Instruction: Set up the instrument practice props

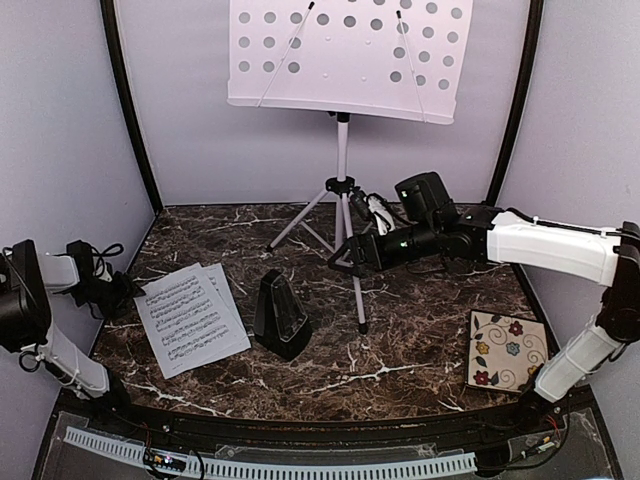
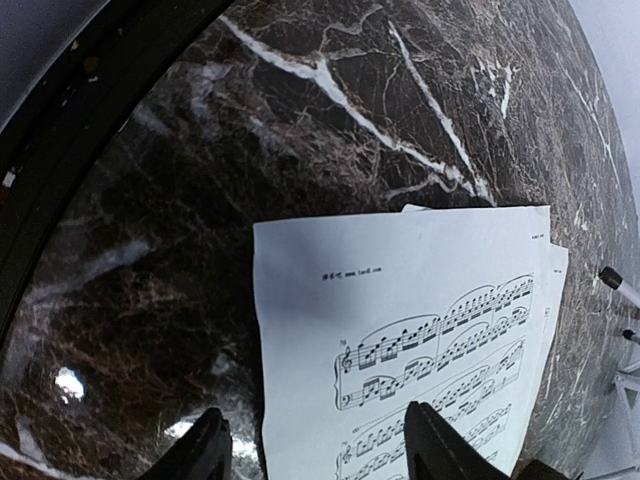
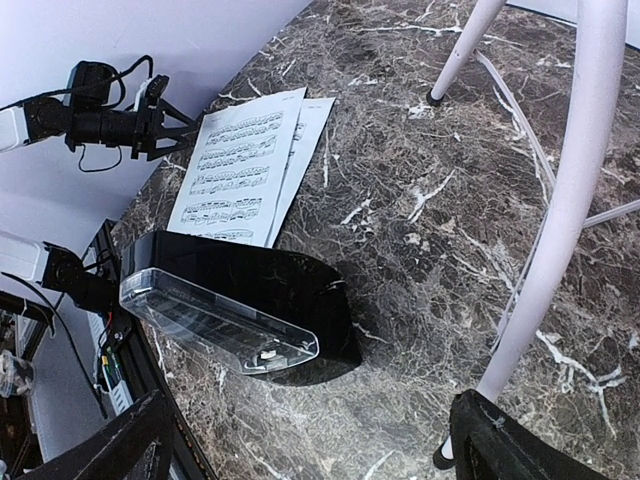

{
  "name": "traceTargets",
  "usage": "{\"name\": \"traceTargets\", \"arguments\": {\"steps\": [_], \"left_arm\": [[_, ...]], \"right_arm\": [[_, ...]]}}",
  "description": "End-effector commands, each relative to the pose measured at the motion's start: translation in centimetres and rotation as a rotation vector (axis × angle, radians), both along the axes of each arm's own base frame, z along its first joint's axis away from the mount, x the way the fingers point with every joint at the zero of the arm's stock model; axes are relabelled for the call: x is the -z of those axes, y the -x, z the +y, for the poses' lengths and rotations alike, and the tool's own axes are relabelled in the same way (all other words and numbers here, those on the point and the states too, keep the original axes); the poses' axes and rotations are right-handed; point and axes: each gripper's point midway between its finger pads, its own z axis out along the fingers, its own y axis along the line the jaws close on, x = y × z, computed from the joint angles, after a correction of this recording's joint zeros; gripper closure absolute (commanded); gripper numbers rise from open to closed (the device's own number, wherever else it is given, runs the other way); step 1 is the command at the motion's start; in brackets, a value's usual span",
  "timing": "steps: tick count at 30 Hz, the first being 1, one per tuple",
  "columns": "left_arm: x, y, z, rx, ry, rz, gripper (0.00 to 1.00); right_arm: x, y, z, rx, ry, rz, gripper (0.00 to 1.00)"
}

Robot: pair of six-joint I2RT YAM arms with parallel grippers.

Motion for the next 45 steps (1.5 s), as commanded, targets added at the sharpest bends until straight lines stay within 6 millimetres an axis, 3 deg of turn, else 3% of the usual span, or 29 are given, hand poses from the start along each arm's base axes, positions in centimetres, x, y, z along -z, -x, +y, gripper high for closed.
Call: {"name": "traceTargets", "arguments": {"steps": [1,8,15,22,26,29,35,41,45], "left_arm": [[0.2,-0.9,0.5,0.030,-0.025,-0.054,0.43],[1.6,-1.4,0.3,0.040,0.015,-0.065,0.63],[2.9,-1.4,0.4,0.044,0.029,-0.051,0.76],[2.3,-2.2,0.6,0.059,0.021,-0.086,0.93],[-0.6,-2.6,0.5,0.076,-0.005,-0.158,1.00],[-4.3,-2.7,0.0,0.100,-0.047,-0.263,1.00],[-8.9,-2.7,-2.6,0.206,-0.086,-0.407,1.00],[-12.9,-3.7,-6.5,0.359,0.009,-0.558,1.00],[-16.8,-5.8,-7.3,0.363,0.130,-0.713,1.00]], "right_arm": [[-1.7,-0.2,0.9,-0.021,-0.037,-0.039,0.04],[-2.0,-0.3,0.7,-0.009,-0.033,-0.042,0.04],[-2.0,-0.4,0.5,-0.002,-0.019,-0.049,0.04],[-2.0,-0.6,0.4,0.006,-0.017,-0.050,0.04],[-2.9,-0.7,0.6,0.007,-0.034,-0.070,0.04],[-3.6,-0.9,0.7,0.005,-0.053,-0.093,0.04],[-4.2,-0.9,1.4,-0.025,-0.081,-0.106,0.05],[-5.0,-1.1,2.0,-0.049,-0.092,-0.127,0.05],[-5.1,-1.4,2.3,-0.051,-0.085,-0.127,0.05]]}}
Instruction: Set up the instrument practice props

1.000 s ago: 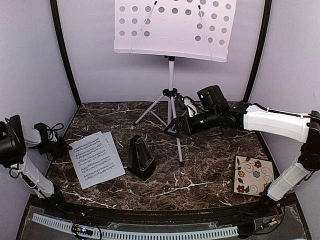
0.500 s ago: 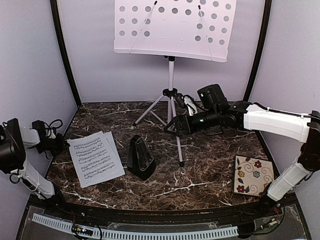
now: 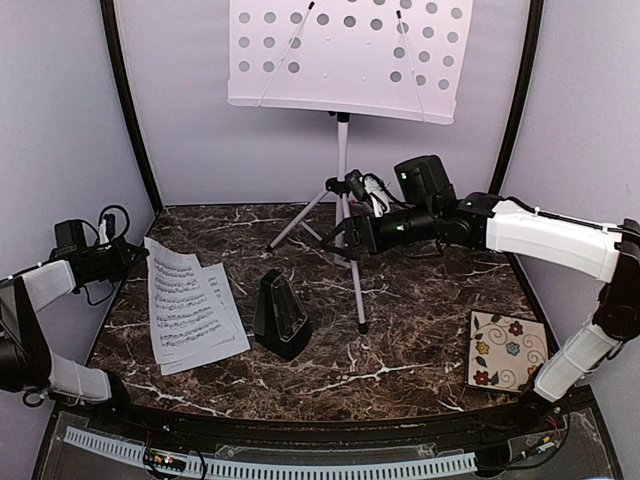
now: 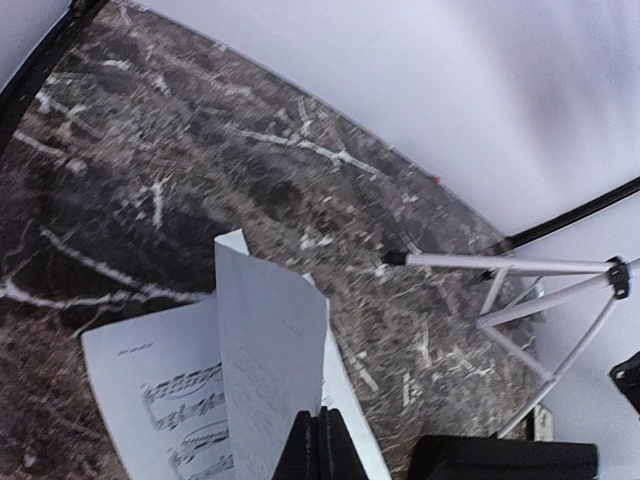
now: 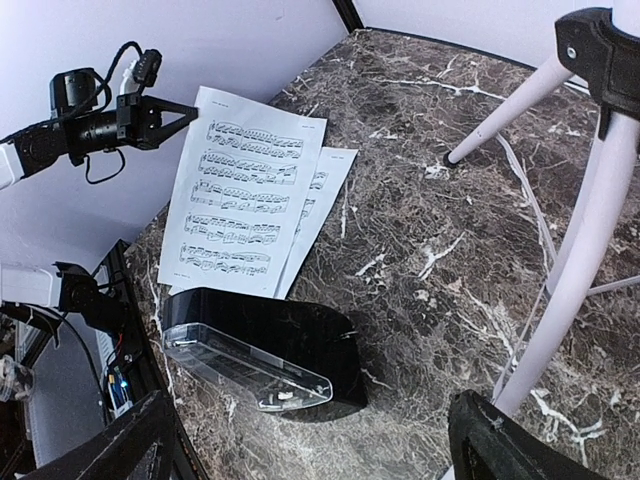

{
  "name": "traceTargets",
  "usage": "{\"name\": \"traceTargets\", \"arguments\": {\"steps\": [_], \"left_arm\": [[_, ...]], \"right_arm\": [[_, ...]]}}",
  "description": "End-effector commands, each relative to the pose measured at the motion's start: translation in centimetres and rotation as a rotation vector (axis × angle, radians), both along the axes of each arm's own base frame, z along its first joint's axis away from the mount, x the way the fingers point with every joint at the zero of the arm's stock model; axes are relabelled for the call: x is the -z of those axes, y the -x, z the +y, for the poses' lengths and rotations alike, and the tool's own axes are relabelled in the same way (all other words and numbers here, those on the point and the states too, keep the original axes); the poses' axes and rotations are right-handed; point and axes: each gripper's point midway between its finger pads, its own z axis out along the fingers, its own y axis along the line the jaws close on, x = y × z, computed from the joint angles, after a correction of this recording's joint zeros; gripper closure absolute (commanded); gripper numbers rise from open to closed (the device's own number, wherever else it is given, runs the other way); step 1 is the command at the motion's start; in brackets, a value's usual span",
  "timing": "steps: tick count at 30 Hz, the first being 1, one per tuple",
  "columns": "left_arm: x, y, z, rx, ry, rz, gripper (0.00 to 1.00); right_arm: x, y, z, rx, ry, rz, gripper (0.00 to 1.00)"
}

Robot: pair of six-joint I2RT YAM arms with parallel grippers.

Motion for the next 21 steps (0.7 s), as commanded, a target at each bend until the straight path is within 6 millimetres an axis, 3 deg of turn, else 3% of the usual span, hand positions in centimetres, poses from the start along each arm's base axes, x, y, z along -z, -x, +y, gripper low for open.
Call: {"name": "traceTargets", "arguments": {"steps": [1,4,6,11,16,21], "left_arm": [[-6.0,-2.8,-1.6,0.109,0.130,-0.203,1.00],[-7.0,-4.0,-3.6,0.214,0.092,-0.173,1.00],[-7.6,-3.5,-6.1,0.304,0.047,-0.181,1.00],[-9.1,-0.1,-9.8,0.441,0.062,-0.212,1.00],[-9.3,2.6,-13.8,0.575,0.097,-0.206,1.00],[-11.3,4.9,-17.2,0.710,0.150,-0.221,1.00]], "right_arm": [[-1.7,-0.3,1.1,-0.030,-0.036,-0.046,0.05],[-2.1,-0.5,1.3,-0.029,-0.046,-0.053,0.05],[-2.6,-0.7,1.2,-0.019,-0.055,-0.070,0.03],[-4.3,-0.7,0.8,-0.002,-0.103,-0.137,0.01],[-5.4,0.2,0.8,-0.051,-0.133,-0.193,0.01],[-6.4,1.0,1.2,-0.130,-0.110,-0.248,0.02]]}}
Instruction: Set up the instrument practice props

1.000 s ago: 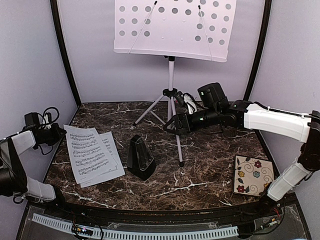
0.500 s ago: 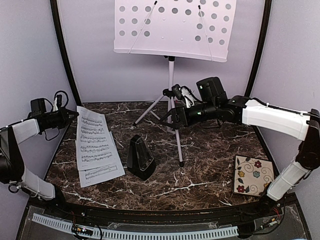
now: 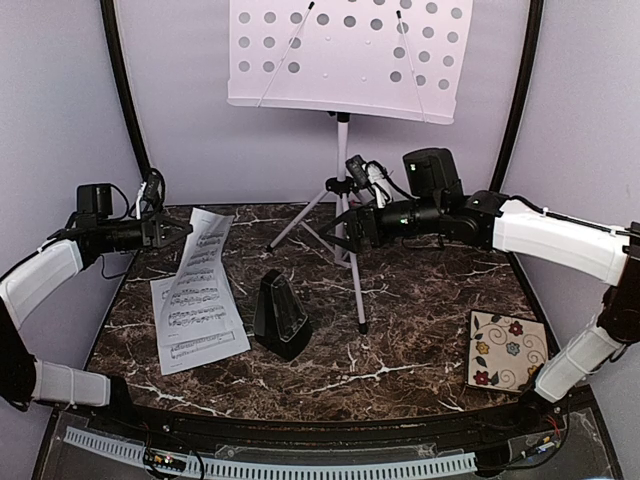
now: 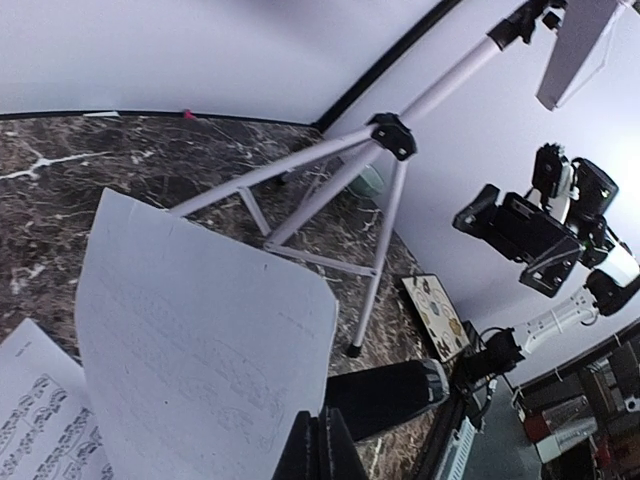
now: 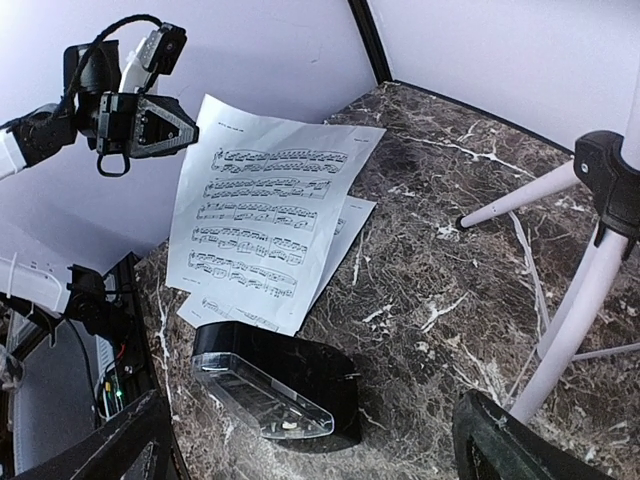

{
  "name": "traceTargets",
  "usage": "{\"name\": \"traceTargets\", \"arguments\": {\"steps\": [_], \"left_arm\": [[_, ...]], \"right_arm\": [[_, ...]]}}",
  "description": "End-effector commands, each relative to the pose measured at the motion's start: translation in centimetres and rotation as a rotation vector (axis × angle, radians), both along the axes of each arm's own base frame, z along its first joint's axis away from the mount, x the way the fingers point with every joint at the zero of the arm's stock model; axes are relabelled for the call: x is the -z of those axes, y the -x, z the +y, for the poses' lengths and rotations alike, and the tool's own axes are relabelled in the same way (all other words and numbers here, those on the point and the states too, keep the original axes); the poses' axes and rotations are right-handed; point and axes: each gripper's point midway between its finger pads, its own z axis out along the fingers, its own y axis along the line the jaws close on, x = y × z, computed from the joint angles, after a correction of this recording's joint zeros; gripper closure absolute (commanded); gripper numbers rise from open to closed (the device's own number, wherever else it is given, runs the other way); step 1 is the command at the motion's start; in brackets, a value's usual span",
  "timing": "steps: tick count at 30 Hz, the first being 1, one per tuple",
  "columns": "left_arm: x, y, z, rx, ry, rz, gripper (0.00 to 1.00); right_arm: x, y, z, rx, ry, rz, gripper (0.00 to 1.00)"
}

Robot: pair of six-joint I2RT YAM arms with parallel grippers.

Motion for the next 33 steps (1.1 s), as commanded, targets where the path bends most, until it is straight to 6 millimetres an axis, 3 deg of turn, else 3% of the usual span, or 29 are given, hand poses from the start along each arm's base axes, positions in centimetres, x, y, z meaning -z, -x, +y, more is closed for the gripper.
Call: {"name": "traceTargets", "arguments": {"steps": [1,6,13,28,33], "left_arm": [[-1.7,3.1,-3.4,0.163,0.047,0.005,1.00],[-4.1,4.6,-5.9,0.264,0.051,-0.012,1.00],[-6.8,6.1,-7.9,0.348,0.076,-0.026,1.00],[-9.0,8.0,-11.0,0.472,0.067,-0.011,1.00],[-9.2,8.0,-11.6,0.494,0.054,-0.011,1.00]], "right_arm": [[-3.3,1.3,0.7,-0.096,-0.034,-0.120,0.02],[-4.3,2.2,1.3,-0.144,-0.009,-0.168,0.04],[-5.4,2.9,2.1,-0.189,0.062,-0.237,0.05],[-8.7,4.0,3.1,-0.242,0.117,-0.353,0.06],[-7.4,4.2,4.1,-0.270,0.145,-0.340,0.07]]}}
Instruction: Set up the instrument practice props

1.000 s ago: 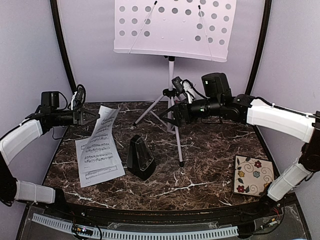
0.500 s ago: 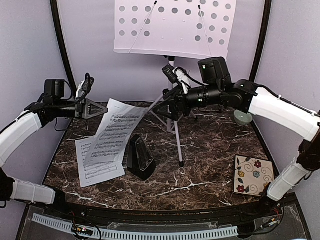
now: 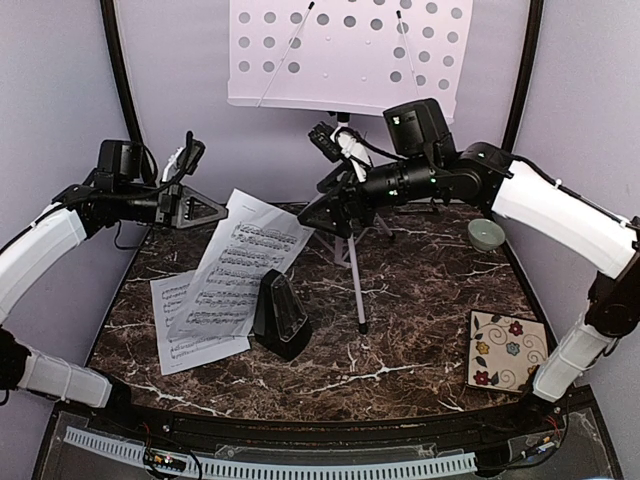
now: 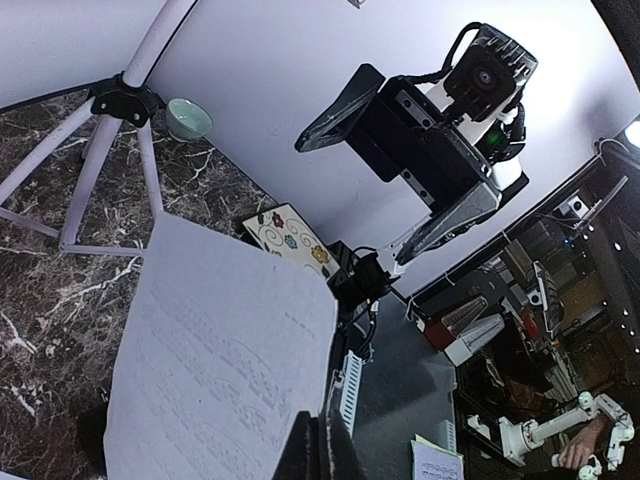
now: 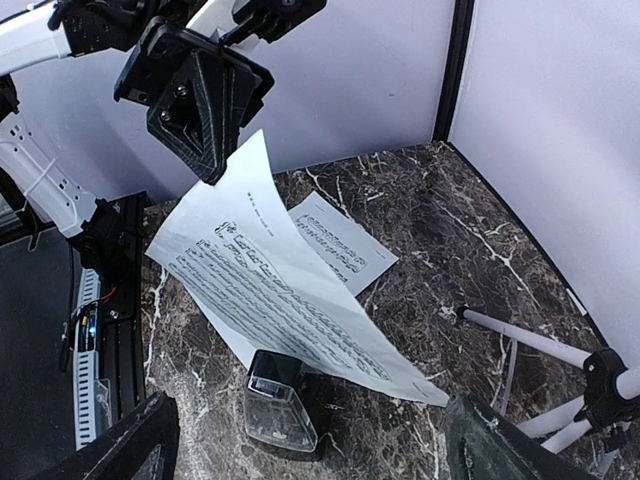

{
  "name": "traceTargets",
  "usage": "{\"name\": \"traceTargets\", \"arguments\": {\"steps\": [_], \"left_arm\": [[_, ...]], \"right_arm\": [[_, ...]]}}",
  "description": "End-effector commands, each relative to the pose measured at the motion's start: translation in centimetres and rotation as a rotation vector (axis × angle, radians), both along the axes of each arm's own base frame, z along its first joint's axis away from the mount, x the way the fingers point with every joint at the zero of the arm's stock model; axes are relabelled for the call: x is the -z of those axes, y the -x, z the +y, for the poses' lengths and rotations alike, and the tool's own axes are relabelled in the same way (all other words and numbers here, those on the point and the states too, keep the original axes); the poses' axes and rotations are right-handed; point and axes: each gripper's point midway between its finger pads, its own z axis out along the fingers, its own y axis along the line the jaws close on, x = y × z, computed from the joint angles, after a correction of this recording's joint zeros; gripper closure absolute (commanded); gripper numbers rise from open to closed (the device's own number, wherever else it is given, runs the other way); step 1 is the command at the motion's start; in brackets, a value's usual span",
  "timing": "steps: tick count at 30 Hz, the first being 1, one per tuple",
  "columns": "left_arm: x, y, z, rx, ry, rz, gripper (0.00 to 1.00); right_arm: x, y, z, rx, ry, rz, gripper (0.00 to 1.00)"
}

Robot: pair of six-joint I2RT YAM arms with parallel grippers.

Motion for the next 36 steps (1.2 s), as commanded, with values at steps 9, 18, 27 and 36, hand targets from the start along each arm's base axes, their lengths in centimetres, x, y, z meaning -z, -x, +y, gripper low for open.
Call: {"name": "traceTargets", "arguments": {"steps": [9,18,27,36], "left_arm": [[-2.6,1.2,-1.6,0.075,-0.007,-0.052,1.00],[-4.3,2.9,-2.3,0.134,0.035,-0.057,1.00],[-5.2,3.7,-2.7,0.158,0.047,-0.082,1.00],[-5.5,4.2,-2.4,0.146,0.046,-0.110,1.00]], "right_arm": [[1.1,0.5,2.1,-0.027,0.037,-0.027,0.08],[-0.3,-0.8,2.8,-0.071,0.093,-0.215,0.01],[-0.4,1.3,4.9,-0.210,0.076,-0.234,0.33],[0.3,2.1,5.6,-0.218,0.100,-0.249,0.61]]}}
